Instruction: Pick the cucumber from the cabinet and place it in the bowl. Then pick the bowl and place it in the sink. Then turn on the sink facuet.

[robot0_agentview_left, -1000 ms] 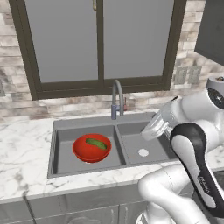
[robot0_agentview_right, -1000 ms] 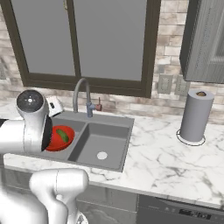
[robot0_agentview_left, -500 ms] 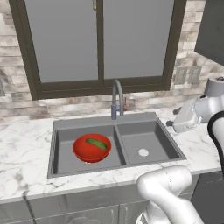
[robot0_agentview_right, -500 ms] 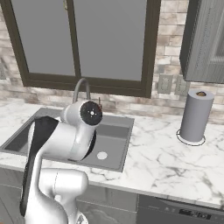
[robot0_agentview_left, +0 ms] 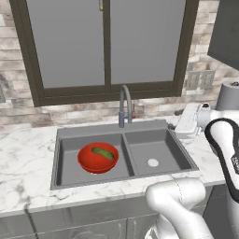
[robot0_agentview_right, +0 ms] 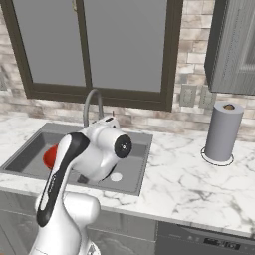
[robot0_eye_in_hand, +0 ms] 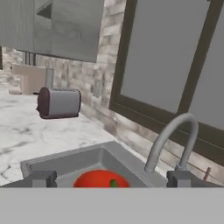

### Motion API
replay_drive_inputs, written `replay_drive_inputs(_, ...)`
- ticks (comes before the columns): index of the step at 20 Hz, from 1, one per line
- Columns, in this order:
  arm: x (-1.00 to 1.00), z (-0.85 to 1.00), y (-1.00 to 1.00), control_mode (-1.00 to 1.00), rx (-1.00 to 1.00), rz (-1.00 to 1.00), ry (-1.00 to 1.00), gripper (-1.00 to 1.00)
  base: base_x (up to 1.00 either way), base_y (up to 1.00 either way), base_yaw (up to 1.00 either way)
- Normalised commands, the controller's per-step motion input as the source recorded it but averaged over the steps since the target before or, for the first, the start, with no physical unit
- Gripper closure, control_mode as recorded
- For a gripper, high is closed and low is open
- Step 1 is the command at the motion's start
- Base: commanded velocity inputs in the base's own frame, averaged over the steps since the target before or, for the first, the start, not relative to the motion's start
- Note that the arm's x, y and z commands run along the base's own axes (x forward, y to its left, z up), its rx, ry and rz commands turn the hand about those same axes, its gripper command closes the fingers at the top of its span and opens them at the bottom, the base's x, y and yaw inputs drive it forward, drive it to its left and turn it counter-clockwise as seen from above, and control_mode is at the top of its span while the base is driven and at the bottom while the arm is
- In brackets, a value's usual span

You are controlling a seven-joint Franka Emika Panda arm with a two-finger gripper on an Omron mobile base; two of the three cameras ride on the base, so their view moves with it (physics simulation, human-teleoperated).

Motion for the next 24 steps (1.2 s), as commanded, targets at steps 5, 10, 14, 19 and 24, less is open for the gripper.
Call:
replay_drive_inputs(5, 0.6, 0.0, -0.06, -1.0, 0.17, 0.0, 0.0, -1.0, 0.0, 0.0, 0.0)
replay_drive_inputs(10, 0.76, -0.1, -0.11, -1.0, 0.18, 0.02, 0.0, -1.0, 0.0, 0.0, 0.0)
replay_drive_inputs(14, 0.74, -0.19, -0.12, -1.0, 0.16, 0.03, 0.0, -1.0, 0.0, 0.0, 0.0)
replay_drive_inputs(19, 0.61, -0.39, 0.0, -1.0, 0.08, 0.02, 0.0, -1.0, 0.0, 0.0, 0.0)
replay_drive_inputs(24, 0.42, -0.26, 0.0, -1.0, 0.02, 0.0, 0.0, -1.0, 0.0, 0.0, 0.0)
